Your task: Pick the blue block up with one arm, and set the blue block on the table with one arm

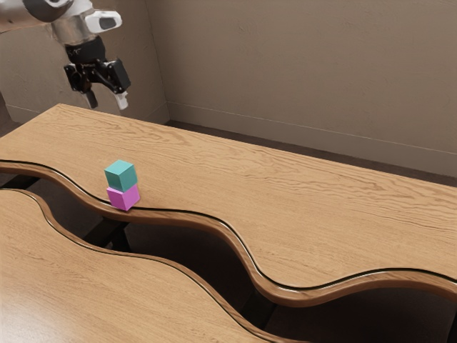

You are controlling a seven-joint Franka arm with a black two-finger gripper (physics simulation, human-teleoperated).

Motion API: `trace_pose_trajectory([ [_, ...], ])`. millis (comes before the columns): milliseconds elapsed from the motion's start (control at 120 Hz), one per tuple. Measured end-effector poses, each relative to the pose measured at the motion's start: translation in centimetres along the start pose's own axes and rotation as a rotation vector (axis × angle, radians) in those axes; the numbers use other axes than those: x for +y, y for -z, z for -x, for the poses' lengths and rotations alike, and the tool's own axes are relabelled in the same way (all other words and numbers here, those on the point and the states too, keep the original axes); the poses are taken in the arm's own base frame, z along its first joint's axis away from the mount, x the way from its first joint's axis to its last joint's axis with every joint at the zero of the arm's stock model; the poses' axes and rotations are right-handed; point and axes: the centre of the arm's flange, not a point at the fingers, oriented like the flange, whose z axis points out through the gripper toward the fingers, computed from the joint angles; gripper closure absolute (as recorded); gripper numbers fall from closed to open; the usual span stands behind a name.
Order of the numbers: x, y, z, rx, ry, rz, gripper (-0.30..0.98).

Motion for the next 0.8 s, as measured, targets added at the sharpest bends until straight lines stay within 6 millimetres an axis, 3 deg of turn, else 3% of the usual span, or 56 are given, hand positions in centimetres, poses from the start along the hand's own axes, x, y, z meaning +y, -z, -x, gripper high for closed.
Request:
trace_pose_trajectory([
  [100, -0.6, -1.7, 0.7, -0.008, 0.006, 0.001, 0.03],
  [217, -3.0, -7.4, 0.7, -0.039, 0.02, -0.064, 0.03],
  [275, -5.6, -9.1, 0.5, -0.037, 0.051, -0.098, 0.03],
  [392, -12.9, -12.9, -0.9, -0.029, 0.124, -0.159, 0.03],
  [508, -15.7, -15.6, -4.6, 0.016, 0.099, -0.194, 0.04],
  [667, -17.2, -19.6, -8.6, 0.07, 0.044, -0.205, 0.05],
  [800, -15.7, -22.0, -10.2, 0.103, -0.001, -0.179, 0.05],
])
